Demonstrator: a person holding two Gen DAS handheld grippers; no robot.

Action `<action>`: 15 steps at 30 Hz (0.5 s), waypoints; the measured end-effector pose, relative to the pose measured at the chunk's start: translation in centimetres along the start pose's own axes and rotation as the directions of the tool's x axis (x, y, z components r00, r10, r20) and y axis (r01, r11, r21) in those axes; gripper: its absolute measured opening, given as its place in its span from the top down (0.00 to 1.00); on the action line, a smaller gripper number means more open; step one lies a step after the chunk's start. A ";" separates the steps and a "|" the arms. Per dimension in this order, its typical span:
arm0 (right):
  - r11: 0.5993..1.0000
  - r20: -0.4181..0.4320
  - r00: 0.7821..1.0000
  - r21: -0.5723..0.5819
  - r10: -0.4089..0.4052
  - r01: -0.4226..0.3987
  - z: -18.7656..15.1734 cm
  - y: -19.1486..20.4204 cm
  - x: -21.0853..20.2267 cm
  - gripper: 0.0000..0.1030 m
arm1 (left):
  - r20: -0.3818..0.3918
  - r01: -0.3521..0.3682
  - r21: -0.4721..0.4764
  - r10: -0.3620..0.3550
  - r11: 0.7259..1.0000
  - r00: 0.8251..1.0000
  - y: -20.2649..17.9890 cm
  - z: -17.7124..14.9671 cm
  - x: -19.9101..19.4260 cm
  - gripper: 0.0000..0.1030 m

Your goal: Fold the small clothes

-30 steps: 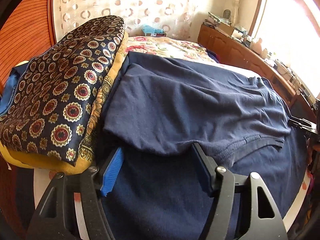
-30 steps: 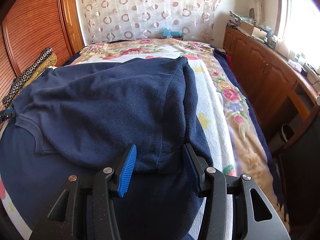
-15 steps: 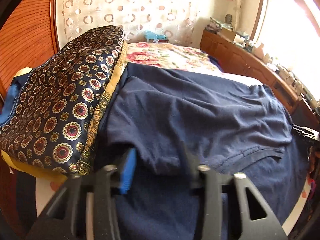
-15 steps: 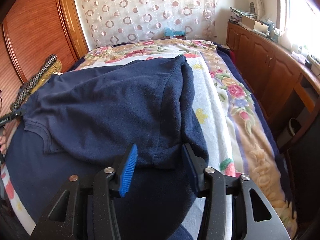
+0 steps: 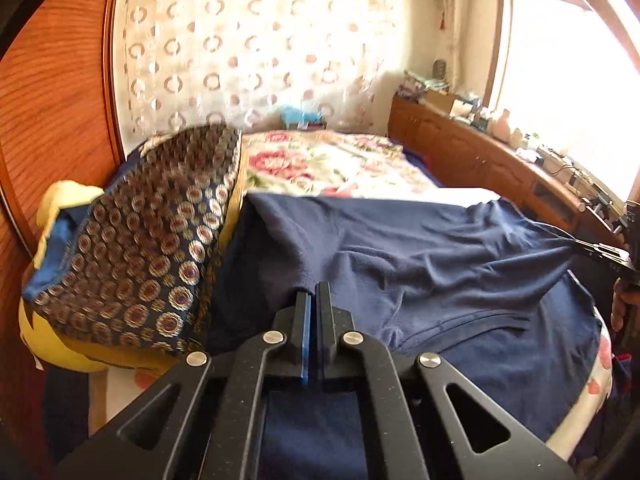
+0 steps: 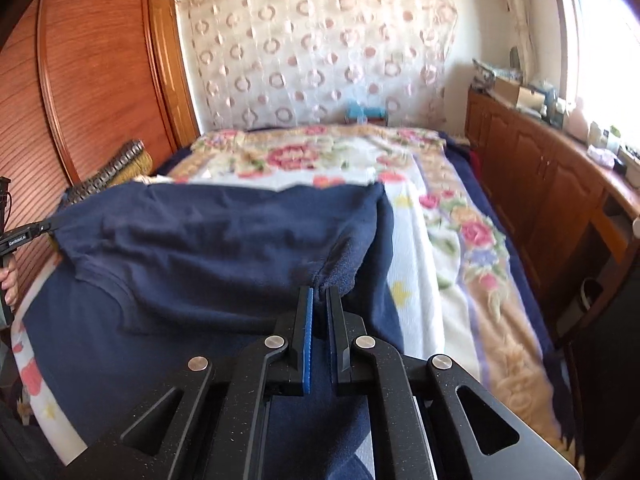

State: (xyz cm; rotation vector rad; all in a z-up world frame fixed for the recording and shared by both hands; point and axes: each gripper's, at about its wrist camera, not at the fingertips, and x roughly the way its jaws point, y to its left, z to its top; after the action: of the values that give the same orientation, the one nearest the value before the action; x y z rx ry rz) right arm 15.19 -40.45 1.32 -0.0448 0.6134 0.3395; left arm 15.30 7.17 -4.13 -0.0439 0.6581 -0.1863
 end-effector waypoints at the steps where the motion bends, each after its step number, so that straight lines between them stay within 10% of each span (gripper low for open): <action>1: 1.000 0.007 1.000 -0.006 0.003 -0.003 0.1 0.1 -0.5 0.95 | 0.011 0.000 0.006 0.000 1.000 1.000 -0.1 0.1 -0.7 0.98; 15: 0.999 0.099 0.995 -0.054 0.014 -0.008 -2.2 1.3 -7.9 0.95 | 0.072 0.037 -0.034 -0.035 0.999 0.997 0.3 -2.6 -6.2 0.98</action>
State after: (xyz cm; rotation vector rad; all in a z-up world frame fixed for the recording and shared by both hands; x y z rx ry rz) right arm 7.52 -41.88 4.14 -0.0756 0.5062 0.3665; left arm 8.95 8.71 -2.44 -0.0960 0.5901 -0.2070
